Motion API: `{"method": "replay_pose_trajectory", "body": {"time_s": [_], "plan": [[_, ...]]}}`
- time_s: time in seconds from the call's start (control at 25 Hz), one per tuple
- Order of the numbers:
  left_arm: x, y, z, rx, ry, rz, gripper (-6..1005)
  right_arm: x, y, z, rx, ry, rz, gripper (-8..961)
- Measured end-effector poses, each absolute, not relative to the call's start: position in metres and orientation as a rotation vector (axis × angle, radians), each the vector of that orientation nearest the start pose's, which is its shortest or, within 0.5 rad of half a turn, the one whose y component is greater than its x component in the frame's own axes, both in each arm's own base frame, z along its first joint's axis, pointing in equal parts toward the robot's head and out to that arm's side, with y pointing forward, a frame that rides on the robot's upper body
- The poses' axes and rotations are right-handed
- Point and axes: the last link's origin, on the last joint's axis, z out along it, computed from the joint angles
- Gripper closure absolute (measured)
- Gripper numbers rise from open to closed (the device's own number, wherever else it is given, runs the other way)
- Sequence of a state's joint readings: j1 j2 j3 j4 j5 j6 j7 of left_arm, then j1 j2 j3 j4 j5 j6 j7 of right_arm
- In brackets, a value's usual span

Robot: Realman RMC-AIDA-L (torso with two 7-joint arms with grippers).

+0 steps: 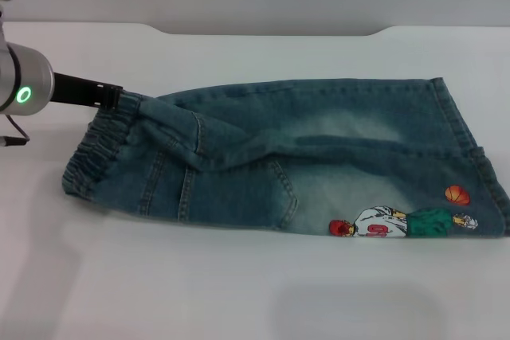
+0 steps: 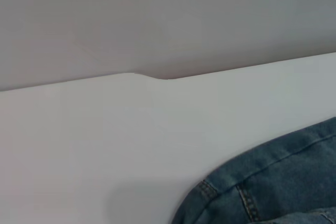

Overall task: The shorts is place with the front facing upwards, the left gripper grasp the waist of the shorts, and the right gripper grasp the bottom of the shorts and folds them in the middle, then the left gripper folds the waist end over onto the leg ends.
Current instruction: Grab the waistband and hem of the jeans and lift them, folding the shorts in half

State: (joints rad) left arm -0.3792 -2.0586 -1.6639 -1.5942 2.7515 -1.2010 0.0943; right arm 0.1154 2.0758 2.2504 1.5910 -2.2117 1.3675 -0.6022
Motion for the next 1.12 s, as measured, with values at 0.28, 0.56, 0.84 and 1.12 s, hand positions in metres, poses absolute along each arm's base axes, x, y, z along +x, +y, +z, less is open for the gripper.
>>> {"method": "replay_pose_trajectory", "body": {"time_s": [0.28, 0.56, 0.84, 1.12], "plan": [[-0.195, 0.369, 0.042, -2.028, -1.129, 0.084, 959, 0.301, 0.302, 0.122, -1.933, 1.444, 0.343, 785], [-0.197, 0.369, 0.041, -2.03, -1.127, 0.092, 959, 0.303, 0.304, 0.12, -1.895, 1.509, 0.368, 578], [-0.199, 0.369, 0.041, -2.03, -1.129, 0.095, 959, 0.316, 0.304, 0.111, -1.843, 1.603, 0.397, 540], [-0.199, 0.369, 0.042, -2.033, -1.124, 0.1, 958, 0.328, 0.307, 0.092, -1.841, 1.68, 0.404, 541]]}}
